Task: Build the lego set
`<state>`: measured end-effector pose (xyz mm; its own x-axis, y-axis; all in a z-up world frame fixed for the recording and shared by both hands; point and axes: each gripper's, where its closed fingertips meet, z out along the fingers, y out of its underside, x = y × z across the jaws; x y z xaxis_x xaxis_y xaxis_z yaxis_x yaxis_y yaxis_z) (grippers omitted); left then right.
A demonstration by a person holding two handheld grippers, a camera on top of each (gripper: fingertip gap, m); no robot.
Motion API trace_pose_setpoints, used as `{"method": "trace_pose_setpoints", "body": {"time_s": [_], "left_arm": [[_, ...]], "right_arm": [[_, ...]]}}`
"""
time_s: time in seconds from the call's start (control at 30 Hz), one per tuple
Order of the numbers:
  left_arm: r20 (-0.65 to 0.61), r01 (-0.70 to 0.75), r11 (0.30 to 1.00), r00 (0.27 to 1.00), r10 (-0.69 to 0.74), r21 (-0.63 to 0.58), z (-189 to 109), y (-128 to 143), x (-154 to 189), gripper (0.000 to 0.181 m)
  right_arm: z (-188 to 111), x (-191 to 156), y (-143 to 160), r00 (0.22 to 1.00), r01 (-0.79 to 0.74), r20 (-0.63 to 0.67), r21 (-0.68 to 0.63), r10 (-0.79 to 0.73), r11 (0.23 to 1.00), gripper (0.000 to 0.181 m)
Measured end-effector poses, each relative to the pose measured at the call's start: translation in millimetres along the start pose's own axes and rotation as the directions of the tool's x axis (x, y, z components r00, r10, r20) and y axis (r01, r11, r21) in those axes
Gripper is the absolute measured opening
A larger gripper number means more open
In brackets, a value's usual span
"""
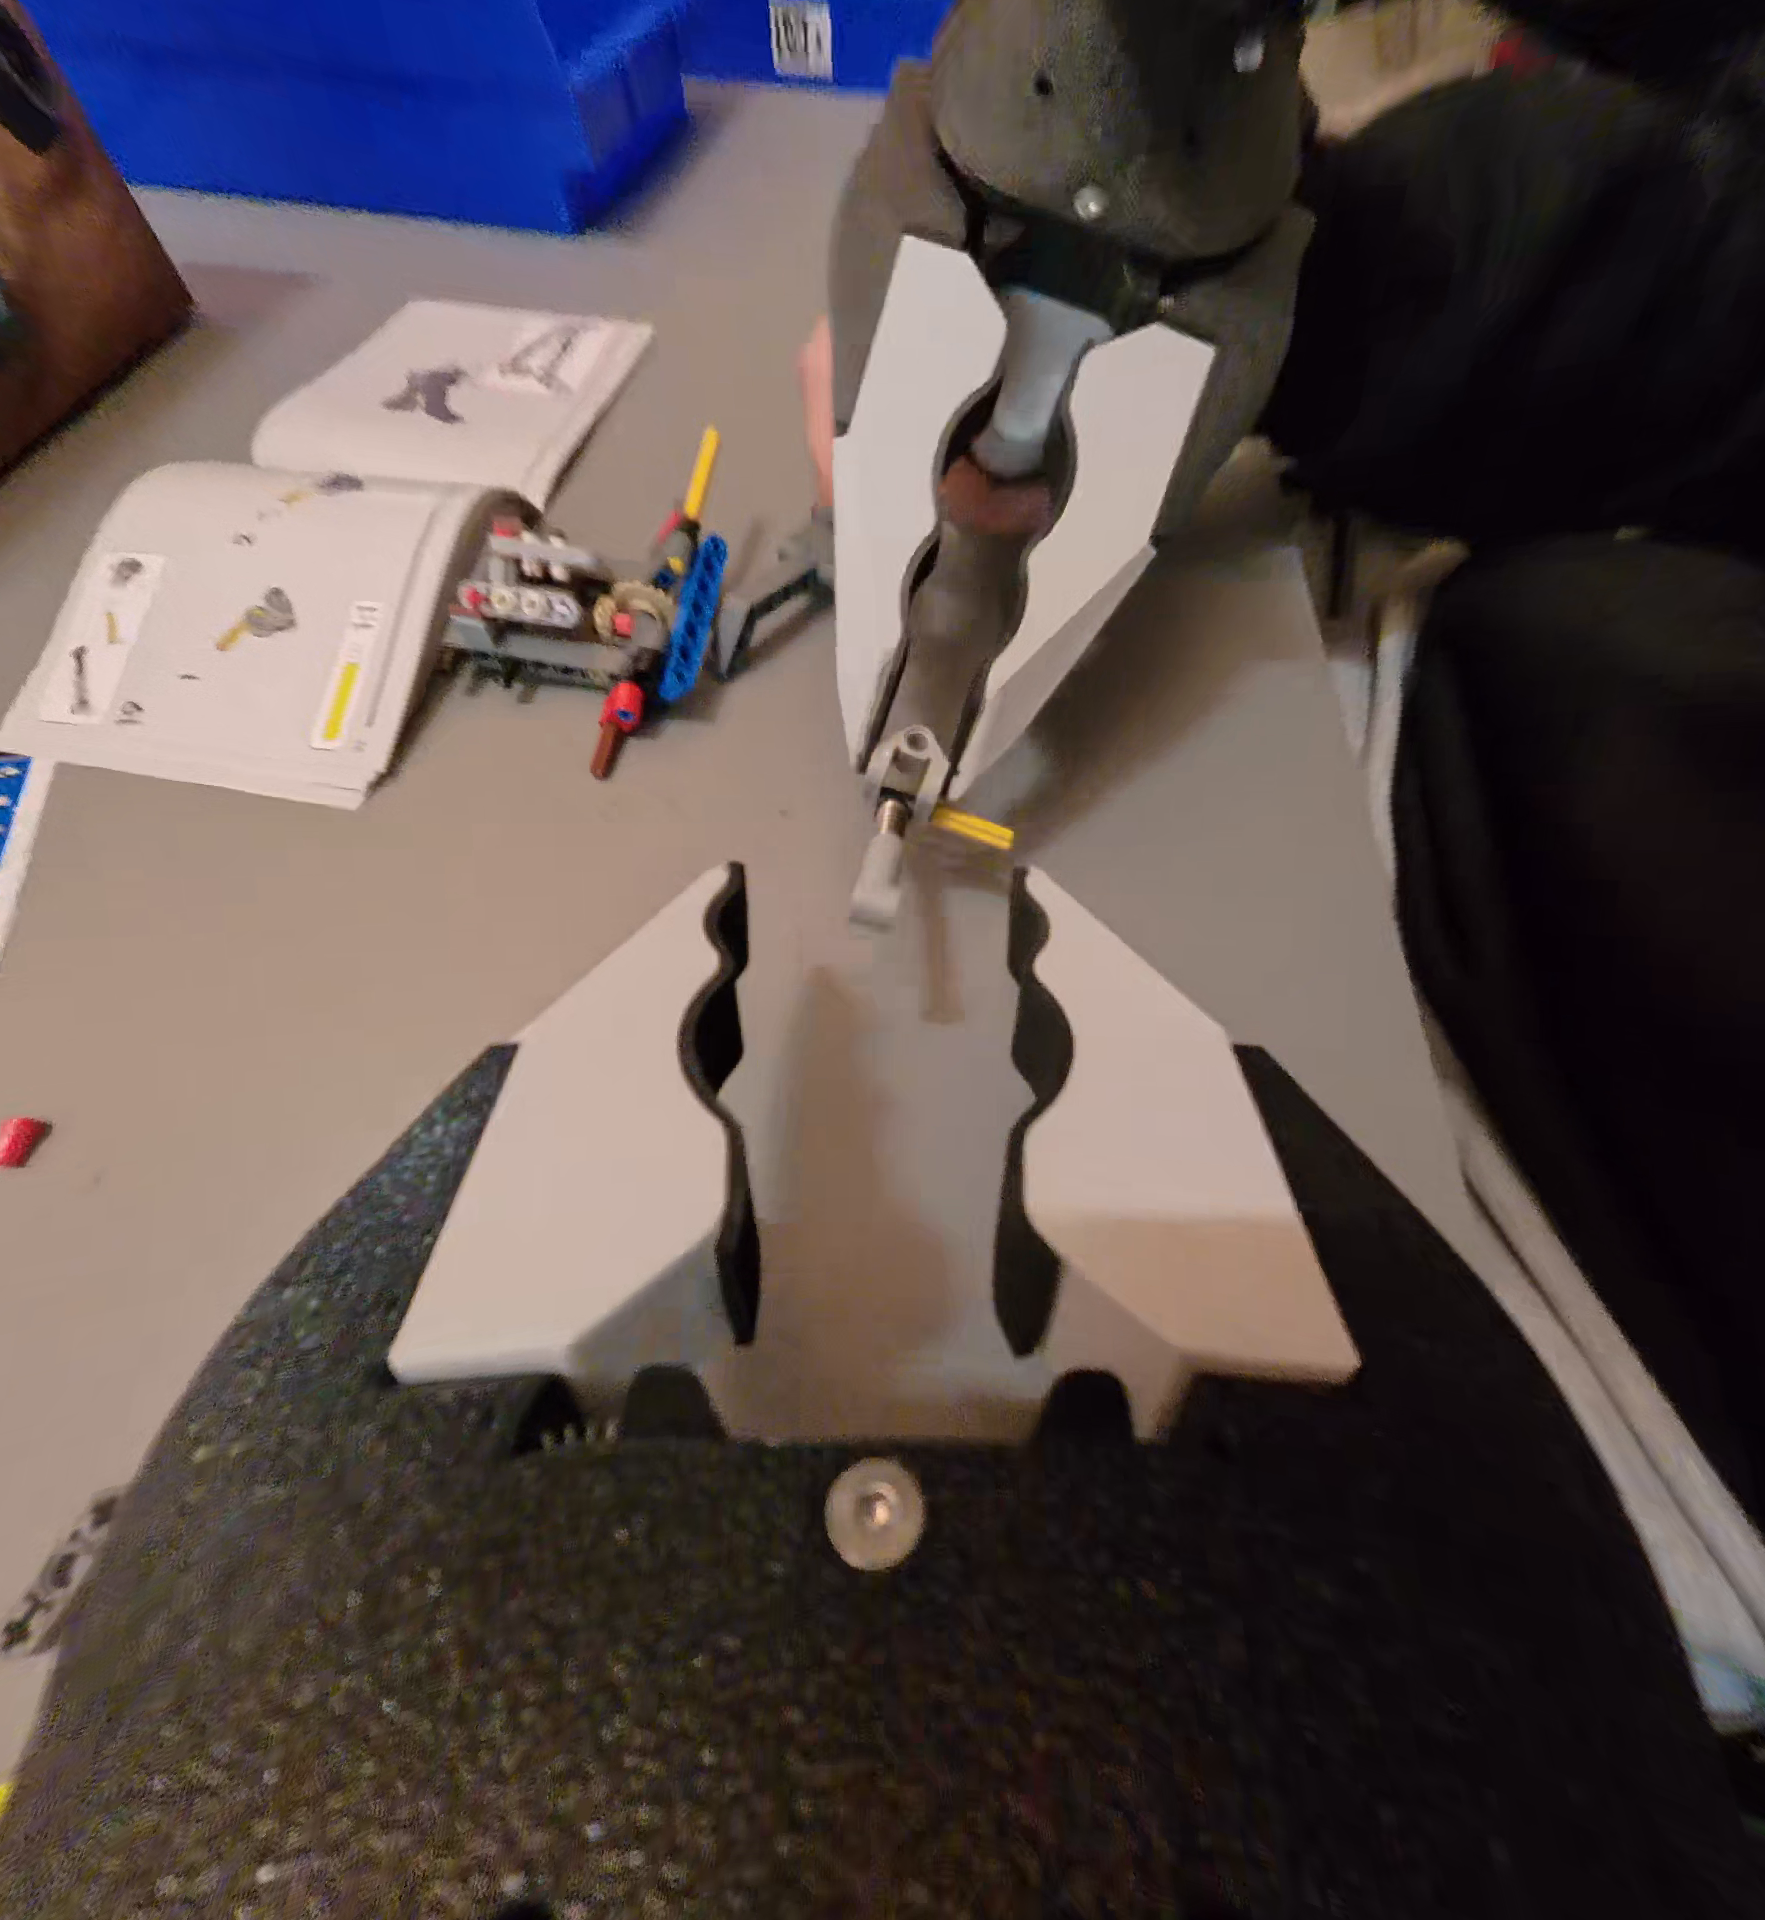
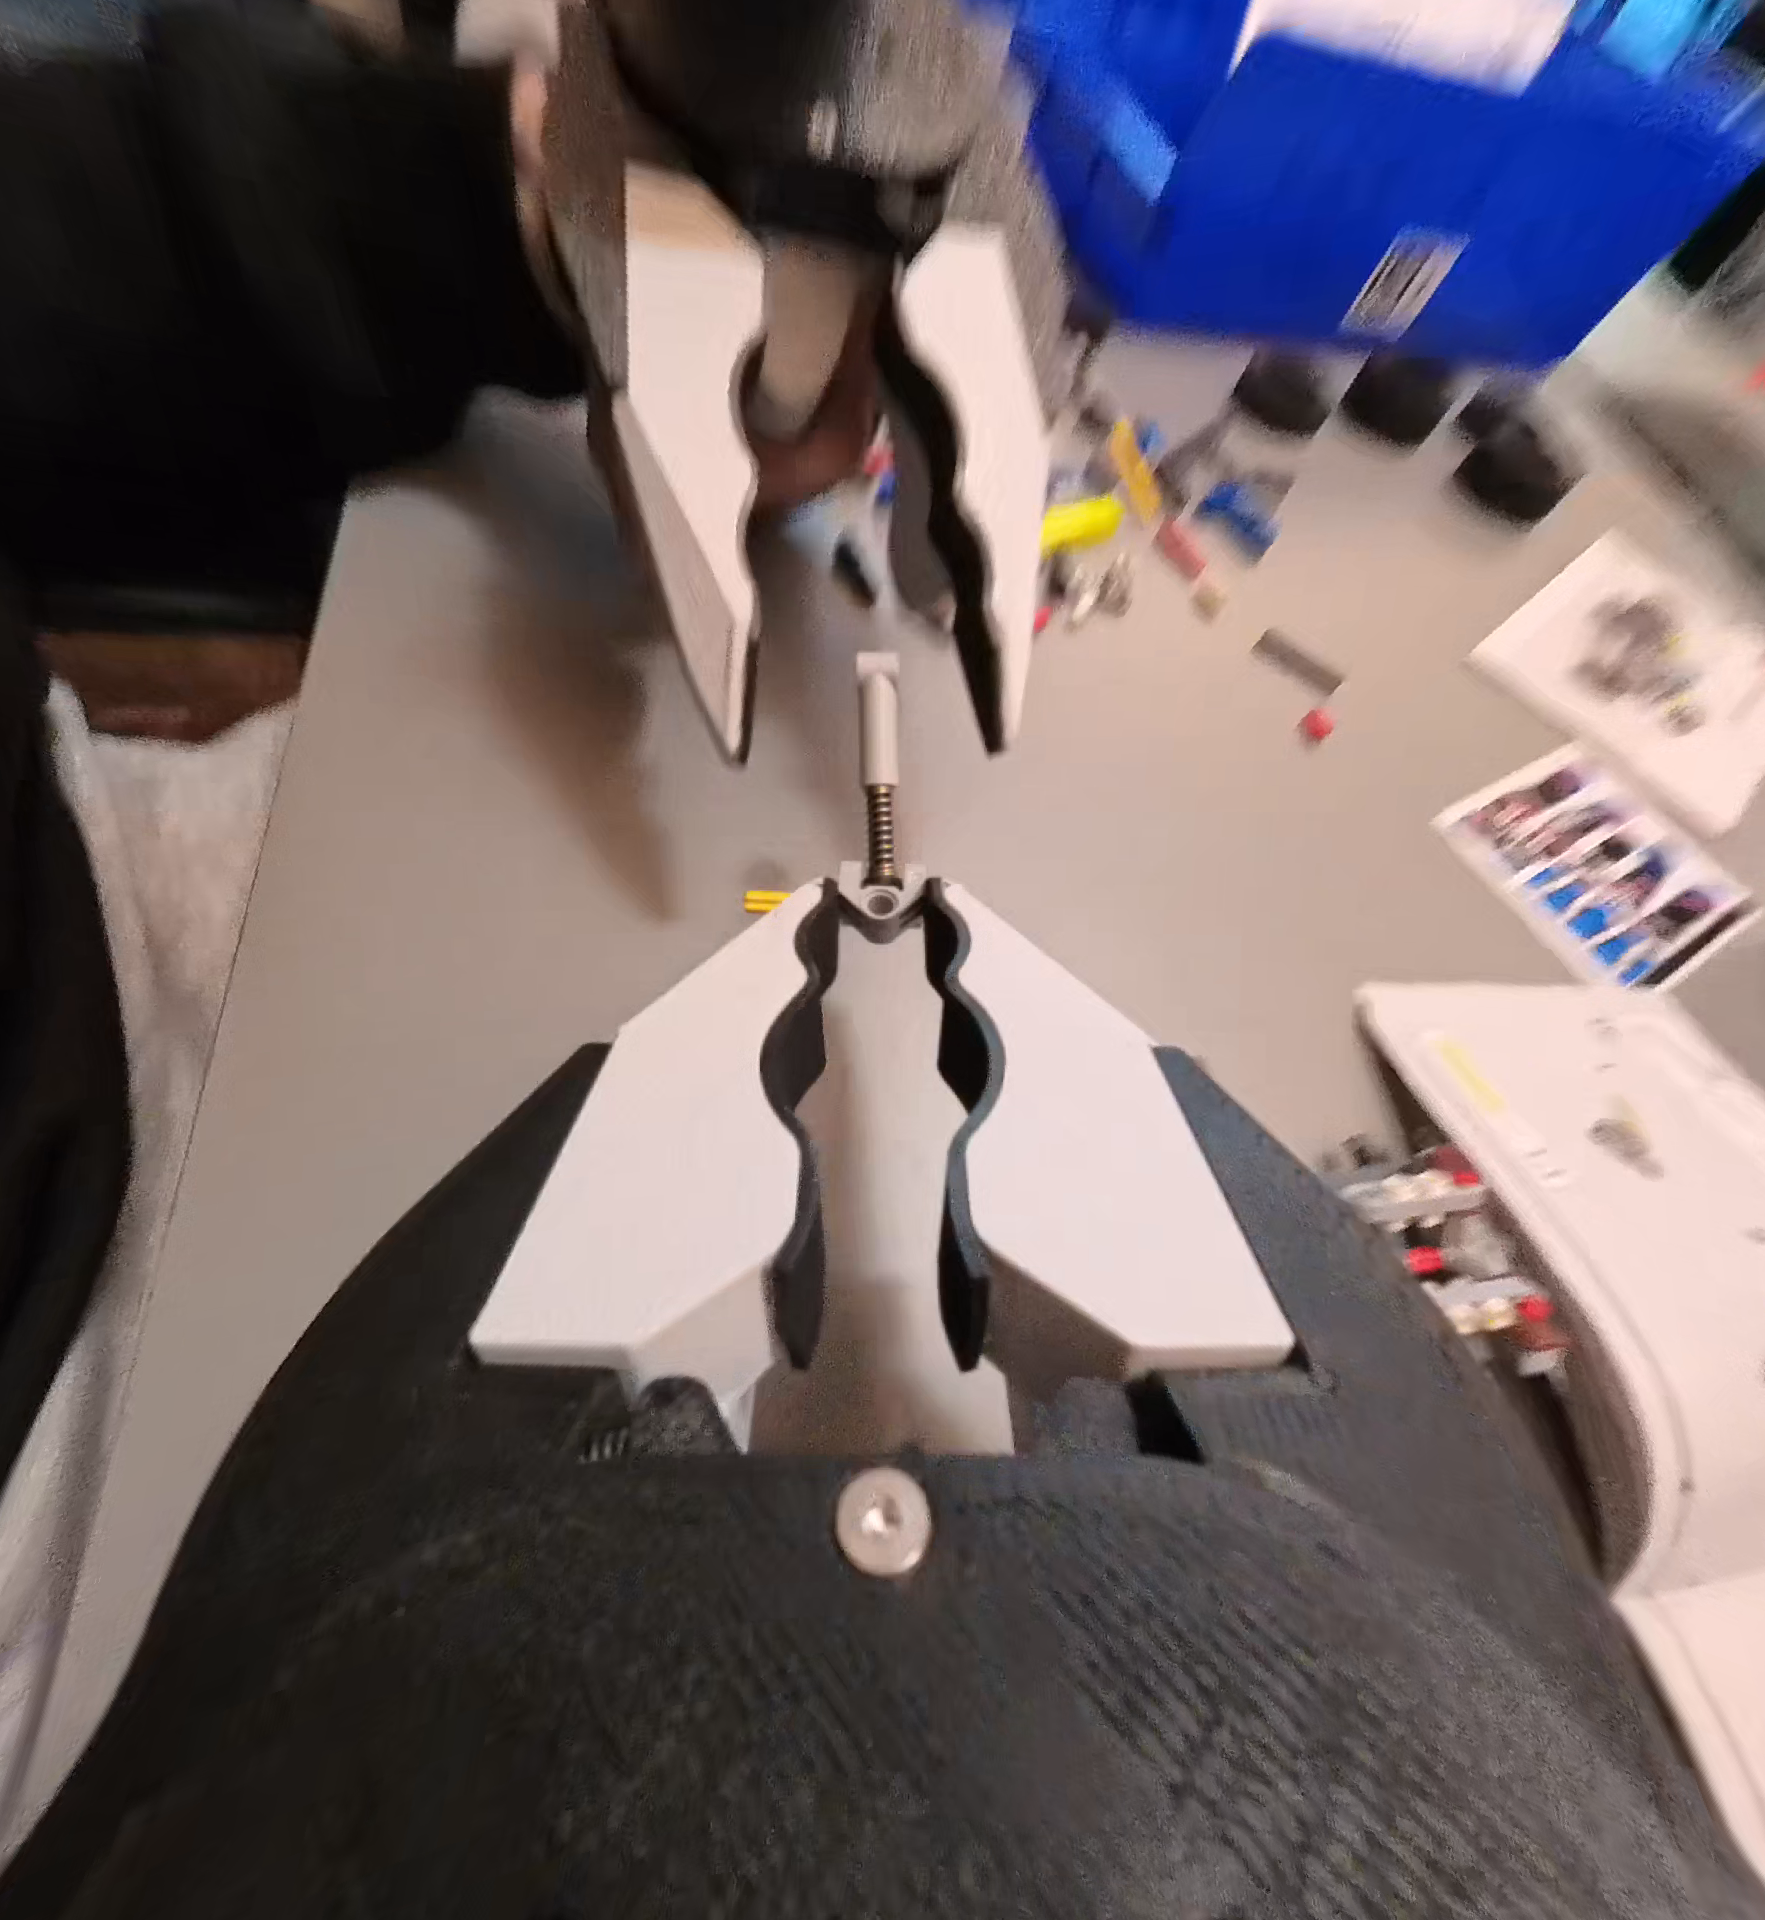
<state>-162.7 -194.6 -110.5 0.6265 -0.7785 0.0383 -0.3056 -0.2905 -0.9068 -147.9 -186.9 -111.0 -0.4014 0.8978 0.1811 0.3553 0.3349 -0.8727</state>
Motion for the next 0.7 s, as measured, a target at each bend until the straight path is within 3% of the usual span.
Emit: {"method": "trace_pose_setpoints", "body": {"time_s": [0.17, 0.37, 0.5, 0.7], "left_arm": [[-0.013, -0.057, 0.981, 0.998, 0.060, 0.186, -6, -30, 9, 0.057], [-0.044, -0.117, 0.944, 0.990, 0.136, 0.308, -2, -61, 31, 0.054], [-0.018, -0.164, 0.908, 0.983, 0.185, 0.387, -6, -85, 43, 0.042], [-0.017, -0.166, 0.894, 0.982, 0.190, 0.417, -9, -100, 52, 0.035]], "right_arm": [[-24, 10, -50, 0.984, 0.127, -0.158, 0.327, -0.078, 0.936, 0.014], [-43, -2, -78, 0.996, 0.015, -0.083, 0.609, 0.045, 0.793, 0.014], [-56, -9, -89, 0.997, -0.051, -0.007, 0.712, 0.080, 0.700, 0.014], [-65, -14, -98, 0.997, -0.070, 0.025, 0.767, 0.078, 0.638, 0.014]]}}
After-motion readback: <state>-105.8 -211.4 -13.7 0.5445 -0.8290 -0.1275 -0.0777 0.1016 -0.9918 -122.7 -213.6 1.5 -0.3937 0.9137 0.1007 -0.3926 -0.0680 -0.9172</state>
